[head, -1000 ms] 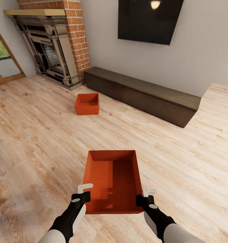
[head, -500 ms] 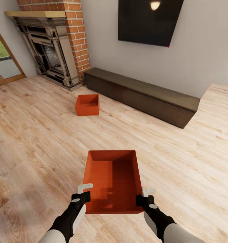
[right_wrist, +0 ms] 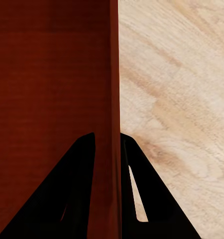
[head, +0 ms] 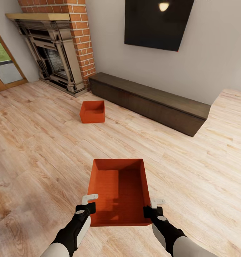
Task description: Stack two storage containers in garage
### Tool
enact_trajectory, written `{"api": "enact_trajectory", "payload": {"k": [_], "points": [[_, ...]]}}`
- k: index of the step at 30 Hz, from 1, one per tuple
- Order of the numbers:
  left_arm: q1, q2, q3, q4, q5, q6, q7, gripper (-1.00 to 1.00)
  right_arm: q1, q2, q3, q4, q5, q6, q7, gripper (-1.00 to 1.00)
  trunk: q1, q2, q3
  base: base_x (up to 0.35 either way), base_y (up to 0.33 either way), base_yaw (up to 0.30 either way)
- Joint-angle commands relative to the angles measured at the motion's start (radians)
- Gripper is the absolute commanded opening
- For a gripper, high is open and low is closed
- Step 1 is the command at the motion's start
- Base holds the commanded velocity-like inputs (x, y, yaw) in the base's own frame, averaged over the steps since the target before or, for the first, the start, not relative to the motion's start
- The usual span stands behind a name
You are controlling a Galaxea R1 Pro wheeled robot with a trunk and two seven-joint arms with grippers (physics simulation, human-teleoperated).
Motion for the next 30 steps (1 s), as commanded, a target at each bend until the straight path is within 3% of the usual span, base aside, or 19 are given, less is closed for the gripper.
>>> {"api": "enact_trajectory", "payload": {"k": [1, 30], "points": [[0.0, 0.001, -0.001, -0.002, -0.001, 0.007, 0.011, -1.0, -0.001, -0.001, -0.009, 0.0, -0.006, -0.005, -0.008, -1.0, -0.004, 0.007, 0.003, 0.0, 0.0, 0.0], [0.0, 0.001, -0.001, -0.002, -0.001, 0.008, 0.012, -1.0, -0.001, -0.001, -0.009, 0.0, -0.006, -0.003, -0.008, -1.0, -0.115, 0.21, 0.093, 0.0, 0.0, 0.0]]}}
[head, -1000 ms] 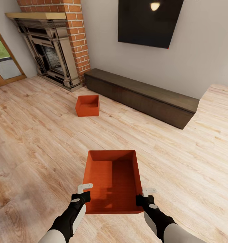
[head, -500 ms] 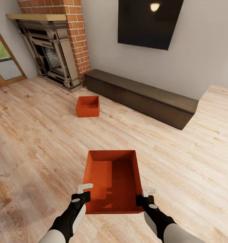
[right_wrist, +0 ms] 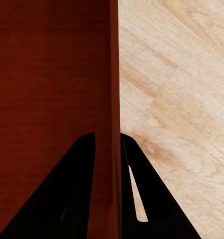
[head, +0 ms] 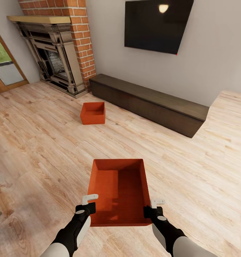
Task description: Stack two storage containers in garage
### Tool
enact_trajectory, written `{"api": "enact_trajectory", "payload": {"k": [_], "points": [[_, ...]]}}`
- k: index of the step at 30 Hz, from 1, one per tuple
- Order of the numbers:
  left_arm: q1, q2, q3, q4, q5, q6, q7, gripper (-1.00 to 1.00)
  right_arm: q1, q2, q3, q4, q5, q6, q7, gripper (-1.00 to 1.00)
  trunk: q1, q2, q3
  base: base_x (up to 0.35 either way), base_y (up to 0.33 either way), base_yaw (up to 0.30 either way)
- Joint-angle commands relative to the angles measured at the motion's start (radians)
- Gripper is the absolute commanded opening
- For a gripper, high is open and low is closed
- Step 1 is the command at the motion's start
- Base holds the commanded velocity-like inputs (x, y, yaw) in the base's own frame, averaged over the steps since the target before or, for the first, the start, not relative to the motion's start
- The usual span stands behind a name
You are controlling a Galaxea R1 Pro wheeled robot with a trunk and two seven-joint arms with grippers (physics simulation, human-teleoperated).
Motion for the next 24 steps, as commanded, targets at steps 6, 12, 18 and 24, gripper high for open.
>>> {"api": "enact_trajectory", "payload": {"k": [6, 12, 18, 24], "points": [[0.0, 0.001, 0.0, -0.003, -0.003, 0.008, 0.01, -1.0, -0.001, -0.001, -0.009, 0.001, -0.007, -0.006, -0.008, -1.0, -0.023, 0.042, 0.018, 0.0, 0.0, 0.0], [0.0, 0.002, 0.0, -0.003, -0.003, 0.008, 0.009, -1.0, -0.001, -0.001, -0.009, 0.001, -0.007, -0.006, -0.008, -1.0, -0.046, 0.084, 0.037, 0.0, 0.0, 0.0], [0.0, 0.002, 0.0, -0.003, -0.003, 0.008, 0.009, -1.0, -0.001, -0.001, -0.008, 0.001, -0.007, -0.006, -0.008, -1.0, -0.069, 0.126, 0.056, 0.0, 0.0, 0.0], [0.0, 0.002, 0.0, -0.003, -0.003, 0.008, 0.009, -1.0, -0.001, -0.001, -0.007, 0.001, -0.006, -0.006, -0.008, -1.0, -0.092, 0.168, 0.075, 0.0, 0.0, 0.0]]}}
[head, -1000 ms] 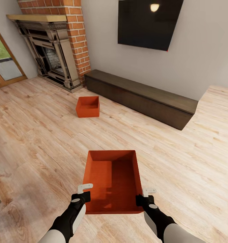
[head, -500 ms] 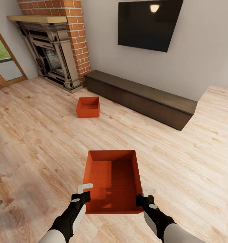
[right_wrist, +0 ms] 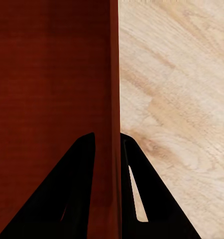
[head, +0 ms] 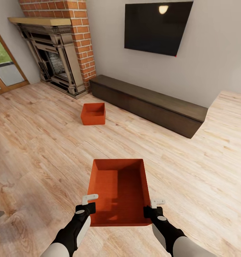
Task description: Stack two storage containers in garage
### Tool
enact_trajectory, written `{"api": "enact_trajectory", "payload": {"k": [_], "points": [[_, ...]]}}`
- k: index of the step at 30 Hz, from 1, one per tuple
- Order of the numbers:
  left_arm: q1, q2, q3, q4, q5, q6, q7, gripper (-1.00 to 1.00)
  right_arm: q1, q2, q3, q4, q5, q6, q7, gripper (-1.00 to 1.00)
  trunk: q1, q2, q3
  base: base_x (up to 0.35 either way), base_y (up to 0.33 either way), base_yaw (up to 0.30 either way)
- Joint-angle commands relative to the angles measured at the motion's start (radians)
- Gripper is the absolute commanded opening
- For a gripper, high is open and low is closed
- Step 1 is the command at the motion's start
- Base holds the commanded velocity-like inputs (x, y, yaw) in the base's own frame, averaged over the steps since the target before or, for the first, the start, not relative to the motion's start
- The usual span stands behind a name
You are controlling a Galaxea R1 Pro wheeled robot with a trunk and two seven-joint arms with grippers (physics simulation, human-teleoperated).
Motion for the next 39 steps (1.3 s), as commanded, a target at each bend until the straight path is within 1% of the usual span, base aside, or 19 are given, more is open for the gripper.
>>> {"api": "enact_trajectory", "payload": {"k": [1, 39], "points": [[0.0, 0.001, -0.001, -0.002, 0.0, 0.007, 0.011, -1.0, -0.001, -0.001, -0.008, 0.0, -0.005, -0.005, -0.008, -1.0, -0.004, 0.006, 0.002, 0.0, 0.0, 0.0], [0.0, 0.002, -0.001, -0.002, 0.001, 0.007, 0.011, -1.0, -0.001, -0.001, -0.009, 0.0, -0.006, -0.003, -0.008, -1.0, -0.149, 0.272, 0.121, 0.0, 0.0, 0.0]]}}
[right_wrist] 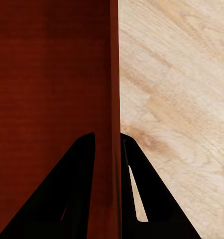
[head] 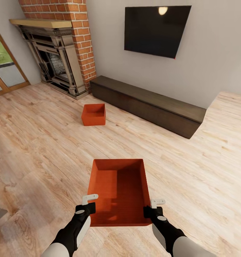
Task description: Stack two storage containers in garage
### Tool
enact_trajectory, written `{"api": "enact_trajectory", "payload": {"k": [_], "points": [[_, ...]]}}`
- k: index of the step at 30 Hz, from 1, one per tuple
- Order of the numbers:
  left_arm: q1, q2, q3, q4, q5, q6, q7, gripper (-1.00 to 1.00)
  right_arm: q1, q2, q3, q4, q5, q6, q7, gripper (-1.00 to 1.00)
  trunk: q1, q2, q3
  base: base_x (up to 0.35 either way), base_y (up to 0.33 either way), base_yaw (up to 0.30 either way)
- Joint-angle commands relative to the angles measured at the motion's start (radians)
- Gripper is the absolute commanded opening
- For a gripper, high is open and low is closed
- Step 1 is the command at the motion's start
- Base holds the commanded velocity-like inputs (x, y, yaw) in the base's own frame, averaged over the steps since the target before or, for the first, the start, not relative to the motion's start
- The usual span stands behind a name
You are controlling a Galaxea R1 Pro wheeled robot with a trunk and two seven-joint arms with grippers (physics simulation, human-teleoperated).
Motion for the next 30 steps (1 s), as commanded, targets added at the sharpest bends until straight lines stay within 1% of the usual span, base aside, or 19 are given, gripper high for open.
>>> {"api": "enact_trajectory", "payload": {"k": [1, 7, 30], "points": [[0.0, 0.001, -0.001, -0.002, -0.001, 0.007, 0.011, -1.0, -0.001, -0.002, -0.009, 0.0, -0.006, -0.005, -0.007, -1.0, -0.003, 0.006, 0.002, 0.0, 0.0, 0.0], [0.0, 0.002, -0.001, -0.002, -0.001, 0.007, 0.011, -1.0, -0.001, -0.002, -0.009, 0.0, -0.007, -0.006, -0.007, -1.0, -0.026, 0.048, 0.021, 0.0, 0.0, 0.0], [0.0, 0.001, -0.001, -0.002, -0.001, 0.007, 0.011, -1.0, -0.001, -0.002, -0.009, -0.001, -0.007, -0.006, -0.007, -1.0, -0.026, 0.048, 0.021, 0.0, 0.0, 0.0]]}}
